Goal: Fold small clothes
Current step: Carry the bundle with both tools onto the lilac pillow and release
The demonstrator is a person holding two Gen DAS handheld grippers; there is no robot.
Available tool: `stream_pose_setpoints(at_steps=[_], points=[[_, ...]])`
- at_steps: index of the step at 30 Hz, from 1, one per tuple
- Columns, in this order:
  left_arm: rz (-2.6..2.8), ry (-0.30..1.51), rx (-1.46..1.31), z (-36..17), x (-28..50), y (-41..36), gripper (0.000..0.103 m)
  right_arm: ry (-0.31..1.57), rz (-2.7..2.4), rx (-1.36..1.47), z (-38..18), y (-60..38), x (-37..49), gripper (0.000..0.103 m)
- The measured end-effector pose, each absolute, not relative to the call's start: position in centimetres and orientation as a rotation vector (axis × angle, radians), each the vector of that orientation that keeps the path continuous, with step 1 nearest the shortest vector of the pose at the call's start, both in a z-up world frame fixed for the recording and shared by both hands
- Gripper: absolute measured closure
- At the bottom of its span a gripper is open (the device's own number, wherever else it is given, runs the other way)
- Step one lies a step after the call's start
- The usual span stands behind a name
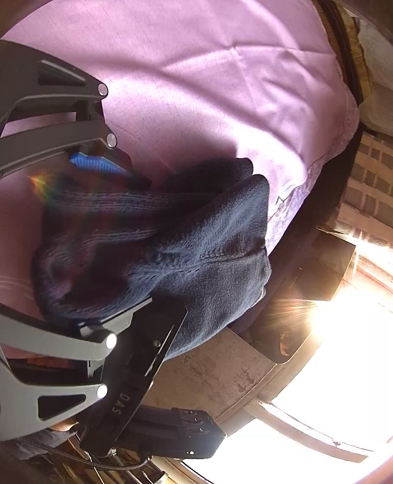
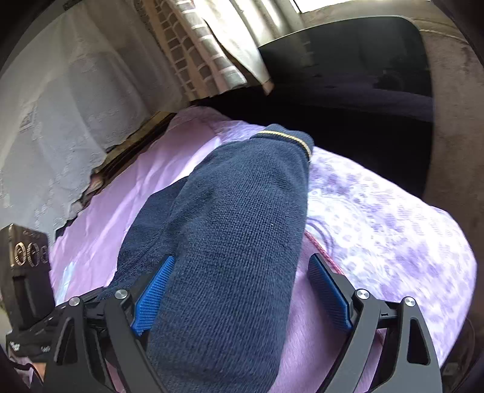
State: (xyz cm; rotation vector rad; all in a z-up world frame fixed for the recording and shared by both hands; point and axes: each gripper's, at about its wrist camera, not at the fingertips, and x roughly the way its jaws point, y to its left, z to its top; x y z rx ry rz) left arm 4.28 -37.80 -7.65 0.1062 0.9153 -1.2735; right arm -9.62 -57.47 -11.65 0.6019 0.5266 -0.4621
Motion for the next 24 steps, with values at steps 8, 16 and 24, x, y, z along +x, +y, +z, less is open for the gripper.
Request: stream_pose_setpoints(at_steps=[8, 16, 24], points=[[-1.264, 0.847, 0.136, -6.0, 2.5, -36.2, 0.034, 0.545, -0.624, 0.566, -9.8, -54.1, -11.9, 0.013], [-1.258, 0.727, 0.163, -3.2, 0.3, -33.6, 0.021, 0.566, -0.749, 0.531, -7.8, -50.7, -16.0, 0.009], [-1.220, 0.605, 0.202, -1.4, -1.2, -30.9, 0.011, 0.616, -0.759, 0.469, -6.1, -47.7, -17.0, 0.005]])
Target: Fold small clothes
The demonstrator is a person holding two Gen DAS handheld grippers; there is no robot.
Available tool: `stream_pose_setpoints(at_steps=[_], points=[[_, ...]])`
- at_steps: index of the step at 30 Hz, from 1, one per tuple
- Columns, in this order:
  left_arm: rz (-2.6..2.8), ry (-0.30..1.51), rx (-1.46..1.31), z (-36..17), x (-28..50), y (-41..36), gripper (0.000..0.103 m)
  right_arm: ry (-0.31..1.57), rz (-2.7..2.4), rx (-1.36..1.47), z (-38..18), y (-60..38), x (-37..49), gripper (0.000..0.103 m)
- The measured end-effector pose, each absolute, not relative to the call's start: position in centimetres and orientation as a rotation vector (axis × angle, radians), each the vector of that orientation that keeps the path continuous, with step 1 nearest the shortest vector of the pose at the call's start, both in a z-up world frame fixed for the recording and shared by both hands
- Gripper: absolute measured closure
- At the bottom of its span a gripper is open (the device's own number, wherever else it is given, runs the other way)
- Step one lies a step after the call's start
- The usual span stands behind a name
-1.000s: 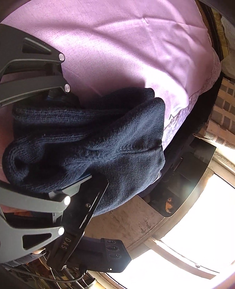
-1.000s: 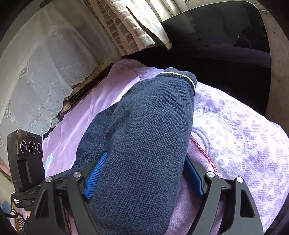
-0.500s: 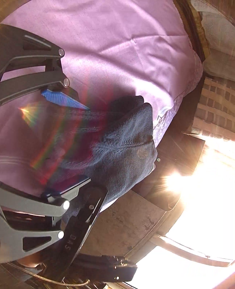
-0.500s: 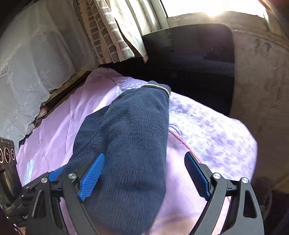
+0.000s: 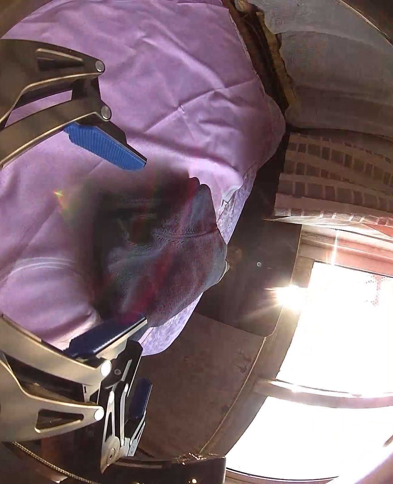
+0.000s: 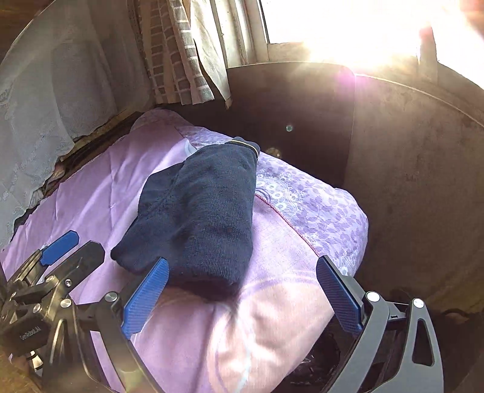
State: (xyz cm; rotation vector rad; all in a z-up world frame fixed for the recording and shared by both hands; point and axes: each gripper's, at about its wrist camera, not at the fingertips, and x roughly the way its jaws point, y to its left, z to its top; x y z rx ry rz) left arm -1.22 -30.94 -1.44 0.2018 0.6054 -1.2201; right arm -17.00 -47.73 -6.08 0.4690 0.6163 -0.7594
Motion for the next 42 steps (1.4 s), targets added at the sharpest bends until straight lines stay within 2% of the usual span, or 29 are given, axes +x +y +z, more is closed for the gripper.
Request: stream_pose_setpoints(at_steps=[7, 14, 27, 42], points=[[-1.193, 0.564, 0.215, -1.1, -2.4, -29.3, 0.008, 0.657, -0.780, 0.367, -4.8, -44.9, -18.6, 0.004], [-1.096, 0.494, 0.231, -1.0, -3.5, -27.8, 0.005, 0.590, -0.792, 0.316, -4.1, -43.1, -19.4, 0.004], [-1.025, 0.564, 0.239, -3.0, -0.2, -29.0, 0.005, 0.612, -0.793, 0.354, -7.2, -44.5, -16.0, 0.004], [-1.008, 0.568, 0.272, -3.4, -0.1, -29.4, 0.005, 0.603, -0.789, 0.370, -7.5, -45.3, -16.1, 0.004]])
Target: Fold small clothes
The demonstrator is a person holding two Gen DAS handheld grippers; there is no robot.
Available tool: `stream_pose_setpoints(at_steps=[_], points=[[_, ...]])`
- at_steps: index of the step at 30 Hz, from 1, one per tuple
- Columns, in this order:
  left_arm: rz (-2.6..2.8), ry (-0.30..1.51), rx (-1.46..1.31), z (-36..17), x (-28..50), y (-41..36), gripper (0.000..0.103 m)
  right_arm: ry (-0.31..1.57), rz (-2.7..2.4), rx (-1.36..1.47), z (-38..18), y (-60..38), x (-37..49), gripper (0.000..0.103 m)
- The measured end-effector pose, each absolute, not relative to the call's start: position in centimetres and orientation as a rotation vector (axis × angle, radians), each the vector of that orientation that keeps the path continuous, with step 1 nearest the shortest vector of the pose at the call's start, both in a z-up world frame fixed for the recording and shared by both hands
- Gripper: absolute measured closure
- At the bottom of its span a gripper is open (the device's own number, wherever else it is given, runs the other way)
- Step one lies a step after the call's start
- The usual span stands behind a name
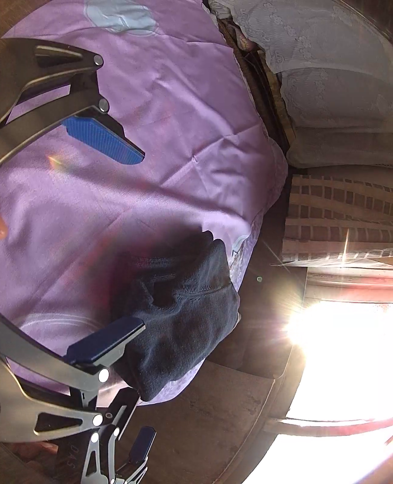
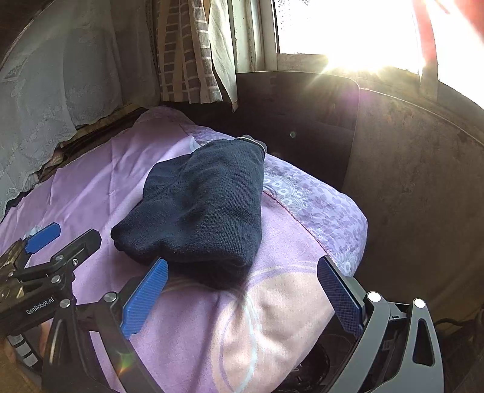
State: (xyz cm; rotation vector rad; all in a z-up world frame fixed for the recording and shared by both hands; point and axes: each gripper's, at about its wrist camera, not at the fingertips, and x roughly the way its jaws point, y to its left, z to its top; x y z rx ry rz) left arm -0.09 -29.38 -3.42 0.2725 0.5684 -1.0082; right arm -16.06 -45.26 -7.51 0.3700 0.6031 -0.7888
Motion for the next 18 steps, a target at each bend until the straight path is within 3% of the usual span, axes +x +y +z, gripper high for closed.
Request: stream_pose_setpoints(at_steps=[18], points=[[-0.991, 0.560, 0.283, -2.91, -0.29, -29.49, 0.004, 0.619, -0.759, 0.385, -7.74, -44.63, -15.52, 0.004]])
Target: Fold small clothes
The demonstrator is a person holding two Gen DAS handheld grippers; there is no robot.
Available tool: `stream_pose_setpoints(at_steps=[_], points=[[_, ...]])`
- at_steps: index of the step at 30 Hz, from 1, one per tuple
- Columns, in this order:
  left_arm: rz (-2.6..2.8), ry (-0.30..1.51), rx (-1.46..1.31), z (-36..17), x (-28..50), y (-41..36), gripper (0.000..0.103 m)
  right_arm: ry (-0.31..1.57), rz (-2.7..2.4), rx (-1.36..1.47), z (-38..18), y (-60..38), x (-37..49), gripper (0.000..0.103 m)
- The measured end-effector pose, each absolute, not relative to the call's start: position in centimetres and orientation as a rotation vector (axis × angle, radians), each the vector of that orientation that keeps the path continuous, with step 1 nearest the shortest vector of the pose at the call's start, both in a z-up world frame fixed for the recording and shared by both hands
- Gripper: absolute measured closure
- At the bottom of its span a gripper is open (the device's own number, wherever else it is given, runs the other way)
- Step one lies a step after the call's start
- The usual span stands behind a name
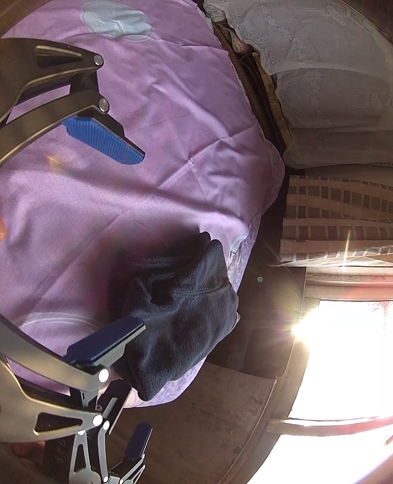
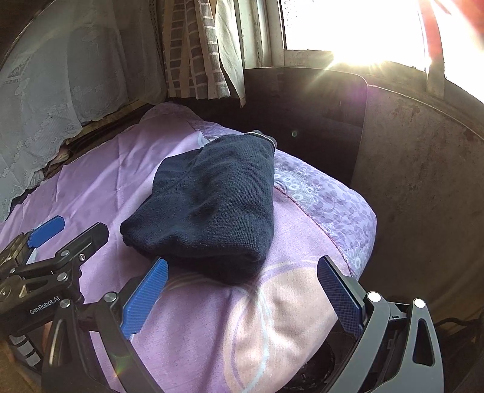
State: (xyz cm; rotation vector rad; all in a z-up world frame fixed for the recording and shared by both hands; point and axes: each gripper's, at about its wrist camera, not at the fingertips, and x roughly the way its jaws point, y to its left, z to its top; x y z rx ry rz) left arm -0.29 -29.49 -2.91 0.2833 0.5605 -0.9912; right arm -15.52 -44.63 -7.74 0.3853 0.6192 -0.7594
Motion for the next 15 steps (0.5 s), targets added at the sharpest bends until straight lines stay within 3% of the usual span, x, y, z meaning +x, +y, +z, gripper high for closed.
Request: stream_pose_setpoints(at_steps=[11, 15], points=[[-1.093, 0.632, 0.265, -1.3, -0.3, -28.2, 0.004, 0.663, -0.717, 0.381, -5.6, -42.7, -16.1, 0.004], [-1.094, 0.581, 0.261, -0.1, -1.3, -27.0, 0.004, 0.622, -0.716, 0.353, -4.7, -40.9, -17.0, 0.004]])
